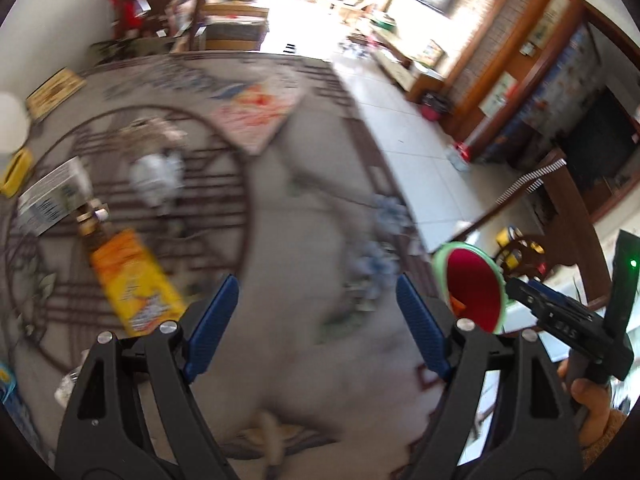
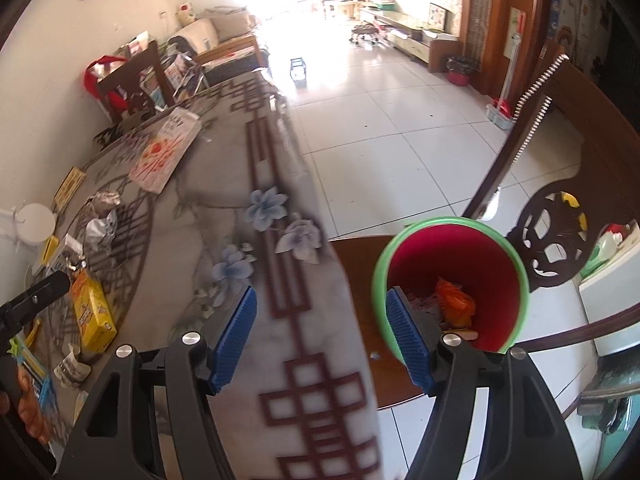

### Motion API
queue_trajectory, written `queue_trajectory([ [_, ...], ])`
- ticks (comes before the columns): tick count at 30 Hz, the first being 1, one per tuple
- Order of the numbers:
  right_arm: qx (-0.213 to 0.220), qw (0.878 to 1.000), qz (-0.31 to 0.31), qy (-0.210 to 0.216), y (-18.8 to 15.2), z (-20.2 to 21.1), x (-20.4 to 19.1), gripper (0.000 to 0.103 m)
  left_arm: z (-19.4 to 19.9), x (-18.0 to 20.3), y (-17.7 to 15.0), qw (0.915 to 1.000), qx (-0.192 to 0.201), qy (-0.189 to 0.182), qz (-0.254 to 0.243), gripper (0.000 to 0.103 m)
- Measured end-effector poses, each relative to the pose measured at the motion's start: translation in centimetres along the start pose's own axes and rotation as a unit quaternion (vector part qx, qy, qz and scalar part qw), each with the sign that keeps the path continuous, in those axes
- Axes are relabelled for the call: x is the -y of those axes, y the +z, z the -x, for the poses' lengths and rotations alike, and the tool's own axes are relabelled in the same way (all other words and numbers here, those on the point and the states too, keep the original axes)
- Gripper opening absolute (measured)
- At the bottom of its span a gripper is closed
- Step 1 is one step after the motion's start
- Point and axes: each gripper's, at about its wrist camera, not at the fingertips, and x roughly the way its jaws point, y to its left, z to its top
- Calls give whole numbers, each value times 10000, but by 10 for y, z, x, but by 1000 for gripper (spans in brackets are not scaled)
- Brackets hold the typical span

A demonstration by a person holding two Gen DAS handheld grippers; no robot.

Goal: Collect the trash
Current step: 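Grasp the yellow lemon-tea carton with the right tool while the left tool grasps the white plastic bag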

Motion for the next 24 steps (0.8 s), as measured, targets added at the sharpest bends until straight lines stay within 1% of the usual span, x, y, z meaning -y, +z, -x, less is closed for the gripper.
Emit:
queue_trajectory([
  [5, -135, 9992, 345, 162, -3, -10, -47, 66, 11, -55, -5, 9987, 20, 262, 434, 80],
  [11, -357, 9965, 666, 349, -11, -24, -99, 66, 21, -113, -8, 9953, 9, 518, 815, 81],
  [17, -652, 9902, 1060, 639, -23, -39, -158, 66, 17, -166, -4, 9902, -117, 737, 1181, 82],
  [20, -904, 9825, 1336, 929, -29, -51, -198, 68, 10, -196, -1, 9852, -265, 700, 1543, 82],
  [21, -963, 9797, 1451, 994, -32, -55, -208, 71, 8, -201, -1, 9843, -287, 700, 1593, 82],
  [24, -1132, 9682, 1910, 1155, -34, -72, -250, 72, 3, -214, 4, 9834, -349, 690, 1641, 82],
])
